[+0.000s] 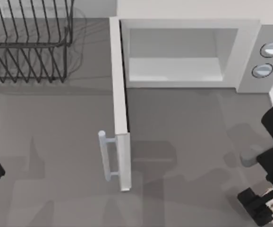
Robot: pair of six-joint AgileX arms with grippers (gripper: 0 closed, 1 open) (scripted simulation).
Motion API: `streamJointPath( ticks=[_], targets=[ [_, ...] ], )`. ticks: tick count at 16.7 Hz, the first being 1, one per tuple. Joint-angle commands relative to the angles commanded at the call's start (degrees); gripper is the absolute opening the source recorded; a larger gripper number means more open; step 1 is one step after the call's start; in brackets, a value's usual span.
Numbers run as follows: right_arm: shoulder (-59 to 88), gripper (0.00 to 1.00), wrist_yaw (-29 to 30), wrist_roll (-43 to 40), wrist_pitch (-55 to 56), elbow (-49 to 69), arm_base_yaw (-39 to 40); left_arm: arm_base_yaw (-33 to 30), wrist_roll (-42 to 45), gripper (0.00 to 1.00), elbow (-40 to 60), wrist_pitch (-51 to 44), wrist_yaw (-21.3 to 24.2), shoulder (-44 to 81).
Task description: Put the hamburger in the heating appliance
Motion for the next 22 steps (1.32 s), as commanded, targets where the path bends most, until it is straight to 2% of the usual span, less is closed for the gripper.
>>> streamJointPath(
  ticks=[8,9,13,19,22],
  targets=[
    [0.00,0.00,0.00,0.00,0.00,0.00,0.00,0.00,0.00,1.00,0.00,0.00,0.00,0.00],
    [-4.30,0.00,-0.37,-0.03,-4.46,2.13,-0.15,0.00,0.00,1.00,0.00,0.00,0.00,0.00],
    [-5.65,0.00,-0.38,-0.20,-8.76,5.42,0.00,0.00,0.00,1.00,0.00,0.00,0.00,0.00],
    [-11.81,0.00,-0.37,-0.37,-26.61,15.49,-0.26,0.00,0.00,1.00,0.00,0.00,0.00,0.00],
    [-14.17,0.00,-0.37,-0.44,-30.49,18.22,-0.40,0.00,0.00,1.00,0.00,0.00,0.00,0.00]
  ],
)
